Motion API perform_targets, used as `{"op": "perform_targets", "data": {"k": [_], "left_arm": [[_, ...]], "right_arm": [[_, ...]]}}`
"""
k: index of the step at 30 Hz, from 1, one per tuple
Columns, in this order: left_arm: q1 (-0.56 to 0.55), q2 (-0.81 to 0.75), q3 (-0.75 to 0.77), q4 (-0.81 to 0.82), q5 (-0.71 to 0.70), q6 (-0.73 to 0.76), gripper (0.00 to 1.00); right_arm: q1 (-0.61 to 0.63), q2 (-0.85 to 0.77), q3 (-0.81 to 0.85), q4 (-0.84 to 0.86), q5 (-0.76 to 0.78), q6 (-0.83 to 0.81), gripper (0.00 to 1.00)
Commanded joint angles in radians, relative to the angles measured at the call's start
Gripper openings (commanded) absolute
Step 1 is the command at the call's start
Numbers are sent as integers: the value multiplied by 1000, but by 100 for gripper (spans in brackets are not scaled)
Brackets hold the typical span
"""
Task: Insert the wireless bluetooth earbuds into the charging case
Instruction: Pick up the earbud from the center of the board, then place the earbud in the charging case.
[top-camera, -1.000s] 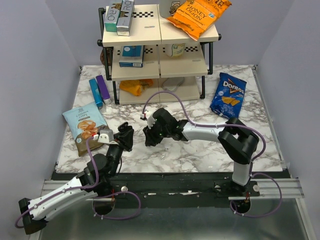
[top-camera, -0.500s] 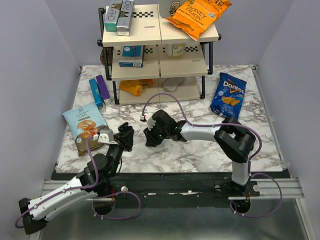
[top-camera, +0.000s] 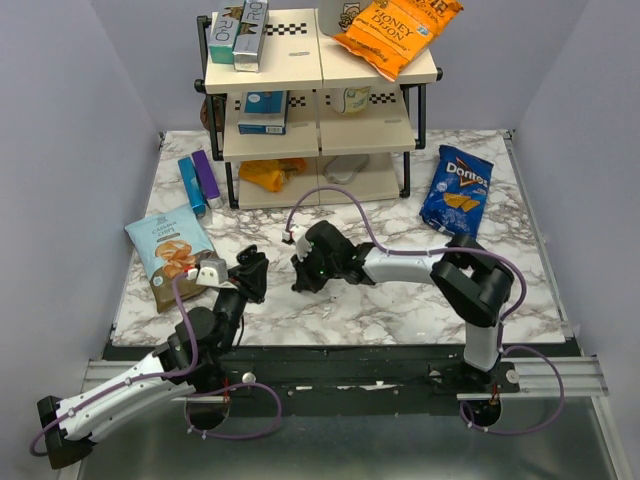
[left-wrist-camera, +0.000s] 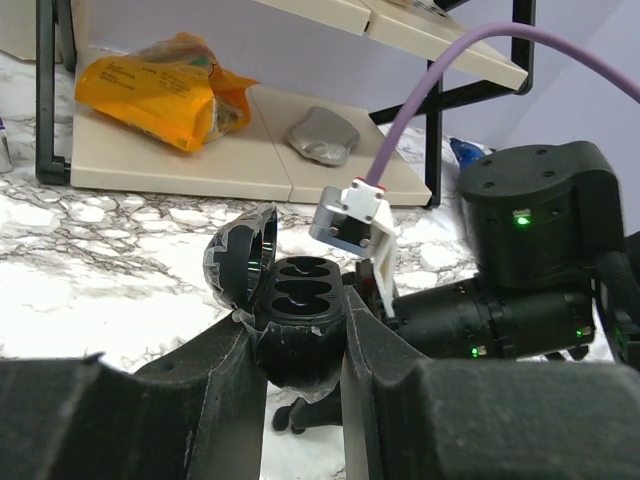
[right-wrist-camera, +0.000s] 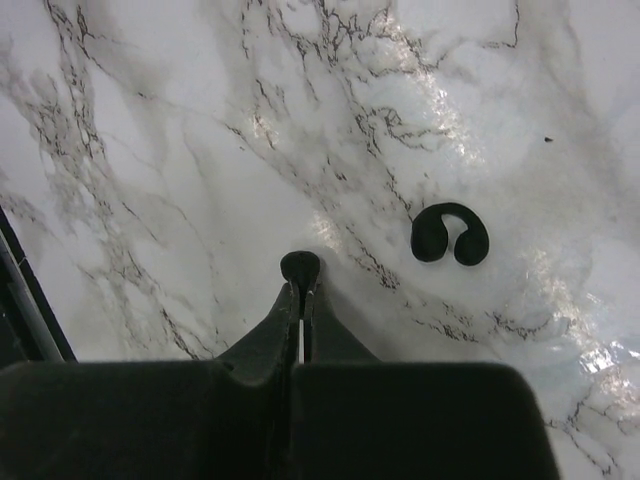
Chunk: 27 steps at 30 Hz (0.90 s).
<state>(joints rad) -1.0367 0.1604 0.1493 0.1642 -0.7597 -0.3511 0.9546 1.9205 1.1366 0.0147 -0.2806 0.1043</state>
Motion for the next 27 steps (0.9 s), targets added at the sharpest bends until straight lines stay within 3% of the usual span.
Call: {"op": "perform_targets", "data": {"k": [1,4,8,11,14,15,18,19,21,22,27], "left_arm": [[-6,10,19,-15,-7,-6,0],[-6,25,22,6,2,-3,0],[-6,76,26,79,60,26,0],[-5,151,21,216,144,67,0],[19,270,19,401,362,130,0],[36,307,41,456,528,124,0],[125,454,91,567,759,61,0],[160,523,98,613,921,8,0],[245,592,131,735,1069,-50,0],[266,663,151,764,1208,-72,0],[366,881,349,832,1577,-192,0]], "right_arm": [[3,-163,-84,47,89,37,1],[3,-270,-152,35,153,54,1],[3,-544,-213,-10,248,52,1],[3,-684,-221,-83,273,12,1],[1,-825,-176,-198,207,-55,1],[3,-881,-164,-234,157,-75,1],[6,-968,-173,-317,46,-80,1],[9,-1010,-178,-343,19,-80,1],[10,-1052,-186,-369,23,-80,1],[10,-1089,-189,-386,14,-83,1],[12,-1141,-178,-444,41,-127,1]]}}
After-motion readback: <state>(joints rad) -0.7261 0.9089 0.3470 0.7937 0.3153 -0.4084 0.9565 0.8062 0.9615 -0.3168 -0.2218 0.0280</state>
